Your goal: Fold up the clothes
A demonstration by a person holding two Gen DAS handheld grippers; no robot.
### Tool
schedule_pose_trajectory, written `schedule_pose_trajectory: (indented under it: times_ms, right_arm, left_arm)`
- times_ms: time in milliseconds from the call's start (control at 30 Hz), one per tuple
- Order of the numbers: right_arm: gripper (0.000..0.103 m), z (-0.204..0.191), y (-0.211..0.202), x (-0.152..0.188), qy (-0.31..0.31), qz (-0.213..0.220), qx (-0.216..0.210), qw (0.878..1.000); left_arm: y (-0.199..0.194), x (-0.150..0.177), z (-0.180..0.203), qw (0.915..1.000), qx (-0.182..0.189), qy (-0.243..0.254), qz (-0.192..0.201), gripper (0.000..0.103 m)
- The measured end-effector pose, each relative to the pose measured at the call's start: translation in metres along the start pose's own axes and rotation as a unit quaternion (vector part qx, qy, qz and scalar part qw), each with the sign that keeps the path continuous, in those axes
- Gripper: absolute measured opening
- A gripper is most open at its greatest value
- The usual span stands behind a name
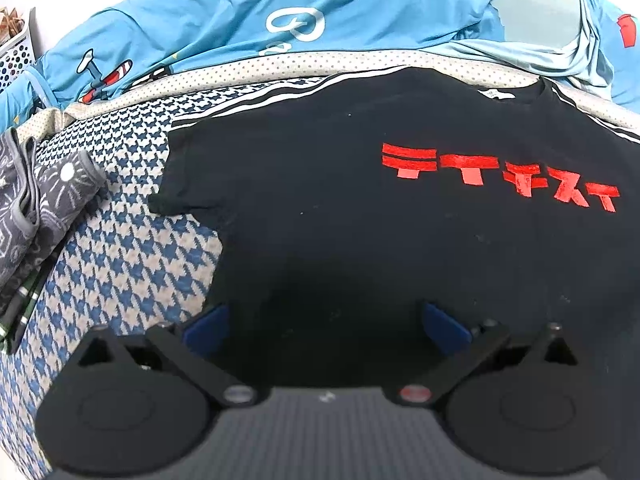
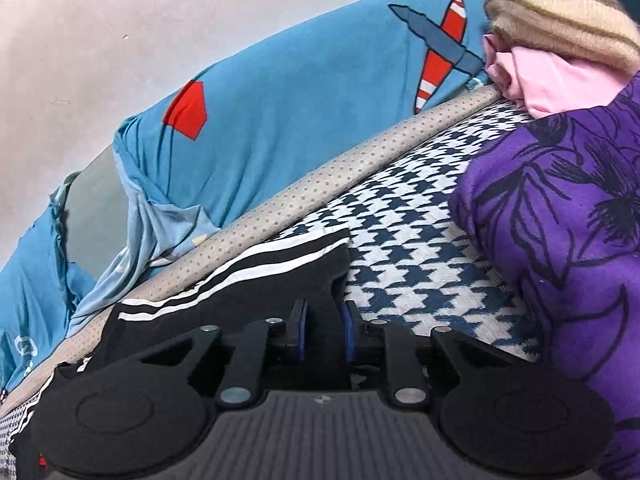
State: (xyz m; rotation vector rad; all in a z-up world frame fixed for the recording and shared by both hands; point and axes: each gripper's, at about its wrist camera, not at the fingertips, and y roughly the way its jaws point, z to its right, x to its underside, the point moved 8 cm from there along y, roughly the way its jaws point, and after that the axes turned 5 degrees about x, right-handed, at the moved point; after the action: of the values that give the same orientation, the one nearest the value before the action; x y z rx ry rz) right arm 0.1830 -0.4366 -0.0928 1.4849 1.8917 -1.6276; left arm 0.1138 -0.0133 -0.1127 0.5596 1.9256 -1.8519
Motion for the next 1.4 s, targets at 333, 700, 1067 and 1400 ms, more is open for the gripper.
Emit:
schedule_pose_trajectory:
  times_ms: [333,700,1067,1400]
  right_arm:
    - [0.008,-0.025,-0.011,-0.008,-0.050,0.034,0.016,0.998]
    - [0.008,-0.108,-0.050,0.000,-0.186,0.082,-0.063,0.977]
    - [0.010,-0.166,-0.044,0.076,-0.320,0.035,-0.128,0.938]
    - [0.013,-0.158,-0.062,0.054,-0.246,0.013,-0.184,0.952]
  left_arm:
    - [0.000,0.000,-0.002,1.0000,0.000,-0.001,0.000,0.103]
    - [-0.002,0.000,-0.012,1.0000,-0.005,-0.007,0.001,0.103]
    - [-0.004,-0.001,-0.021,0.9999,-0.006,-0.013,0.002,0.103]
    - [-0.007,-0.002,-0.025,0.9998,-0.004,-0.018,0.005,0.103]
